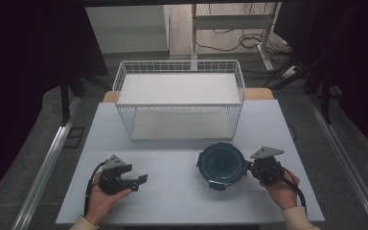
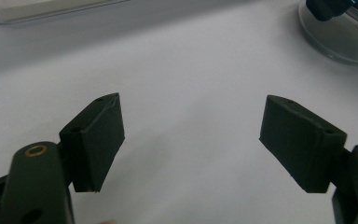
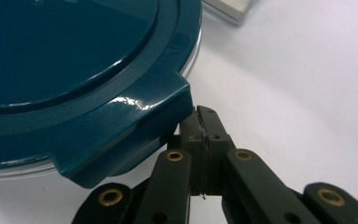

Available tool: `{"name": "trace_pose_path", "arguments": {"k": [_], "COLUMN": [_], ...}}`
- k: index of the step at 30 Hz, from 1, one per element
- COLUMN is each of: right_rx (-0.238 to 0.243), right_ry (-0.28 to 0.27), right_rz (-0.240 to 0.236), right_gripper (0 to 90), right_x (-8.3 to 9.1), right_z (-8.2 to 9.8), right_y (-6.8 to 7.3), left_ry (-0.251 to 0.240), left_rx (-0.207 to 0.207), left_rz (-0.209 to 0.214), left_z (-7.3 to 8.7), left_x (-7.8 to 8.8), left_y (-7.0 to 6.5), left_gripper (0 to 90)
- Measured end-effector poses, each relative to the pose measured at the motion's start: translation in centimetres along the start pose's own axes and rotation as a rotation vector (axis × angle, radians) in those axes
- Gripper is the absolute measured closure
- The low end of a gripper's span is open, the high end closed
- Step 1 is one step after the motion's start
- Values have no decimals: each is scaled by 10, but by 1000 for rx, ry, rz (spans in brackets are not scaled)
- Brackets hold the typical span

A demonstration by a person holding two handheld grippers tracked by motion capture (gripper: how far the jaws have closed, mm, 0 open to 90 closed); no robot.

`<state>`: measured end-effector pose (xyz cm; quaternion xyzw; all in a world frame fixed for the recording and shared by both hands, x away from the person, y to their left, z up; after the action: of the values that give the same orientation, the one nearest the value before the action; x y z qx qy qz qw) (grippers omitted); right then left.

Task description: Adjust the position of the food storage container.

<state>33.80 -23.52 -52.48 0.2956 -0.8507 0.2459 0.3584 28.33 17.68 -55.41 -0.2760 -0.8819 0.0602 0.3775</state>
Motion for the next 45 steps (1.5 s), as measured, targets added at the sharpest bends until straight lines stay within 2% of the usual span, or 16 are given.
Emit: {"name": "trace_pose_path", "arguments": {"k": [22,34,40,45], "right_rx": [95,159,194,225], "right_ry": [-13,-7,-1,-2], "right_rz": [-62,-87,-121,-131], "right_gripper": [898,898,897,897], "right_x": [-24,-44,-54,-62], "right_z": [-29,-50,-58,-63], "right_y": [35,60,76,88], "left_ry": [-13,-16,-21,-24], "left_rx": [7,11,15,13], "left_rz": [-3,-5,3,0], "left_z": [-2,-3,-3,-3], "left_x": [3,4,5,6], "left_y": [1,2,2,2], "left_gripper": [217,217,217,217]}}
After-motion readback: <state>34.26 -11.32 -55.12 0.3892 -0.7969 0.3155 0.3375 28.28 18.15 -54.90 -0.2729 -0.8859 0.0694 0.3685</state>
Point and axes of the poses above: each handheld gripper's, and its own axes: x roughly backward along the jaws, z roughly out of its underside, y roughly to its left, the point moved 6 cm from there along -x, roughly forward along the jaws, and after that the axes turned 6 degrees about x, right-handed, at the moved point
